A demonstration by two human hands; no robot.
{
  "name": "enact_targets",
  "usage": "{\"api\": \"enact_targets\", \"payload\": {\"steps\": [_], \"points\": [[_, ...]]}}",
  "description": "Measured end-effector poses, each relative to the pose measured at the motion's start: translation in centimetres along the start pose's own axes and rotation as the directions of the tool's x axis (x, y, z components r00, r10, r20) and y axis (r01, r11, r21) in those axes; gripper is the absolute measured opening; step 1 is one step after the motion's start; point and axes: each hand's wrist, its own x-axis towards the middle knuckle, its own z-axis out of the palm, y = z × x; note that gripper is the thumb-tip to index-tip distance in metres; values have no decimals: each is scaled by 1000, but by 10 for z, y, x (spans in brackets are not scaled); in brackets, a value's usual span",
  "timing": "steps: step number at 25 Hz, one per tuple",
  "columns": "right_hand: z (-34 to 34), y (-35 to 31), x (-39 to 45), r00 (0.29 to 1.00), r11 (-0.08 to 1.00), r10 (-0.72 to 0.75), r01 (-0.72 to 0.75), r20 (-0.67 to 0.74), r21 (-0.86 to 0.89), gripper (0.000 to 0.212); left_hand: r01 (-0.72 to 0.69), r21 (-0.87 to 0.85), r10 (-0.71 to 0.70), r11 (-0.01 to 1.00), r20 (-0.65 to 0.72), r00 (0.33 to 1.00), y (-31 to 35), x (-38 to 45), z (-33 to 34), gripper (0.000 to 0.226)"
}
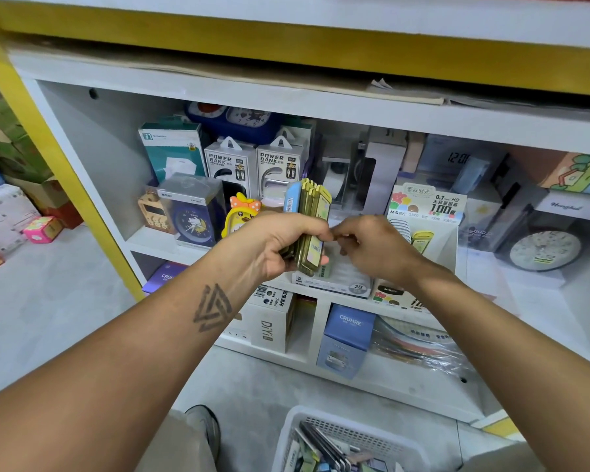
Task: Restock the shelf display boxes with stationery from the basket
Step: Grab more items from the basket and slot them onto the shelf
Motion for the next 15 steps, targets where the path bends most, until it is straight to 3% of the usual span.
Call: {"api": "enact_targets", "payload": {"steps": [1, 3, 4, 5, 6, 11, 15], "points": [[-5, -3, 0, 996, 972, 80, -70, -37, 223, 28, 6, 17, -6, 1000, 21, 1000, -1, -1, 3, 18], [-19, -10, -2, 972, 714, 233, -141, -43, 686, 22, 6, 47, -8, 999, 42, 999, -2, -3, 8, 20], [-25, -13, -5, 964, 584, 265, -141, -23, 800, 20, -1, 58, -1, 998, 38, 999, -3, -3, 10, 23], [-30, -16, -8, 961, 527, 275, -134, -19, 839, 21, -19, 75, 17, 997, 23, 1000, -4, -3, 13, 27], [-34, -18, -11, 960, 537, 276, -124, -34, 834, 24, -46, 102, 47, 994, -2, 999, -5, -2, 17, 31], [-38, -18, -20, 965, 832, 169, -31, -201, 553, 43, -167, 240, 184, 956, -48, 982, -11, -2, 42, 34], [-44, -13, -18, 969, 832, 177, -53, -174, 552, 37, -184, 288, 198, 940, -18, 980, -15, -2, 54, 39]]}}
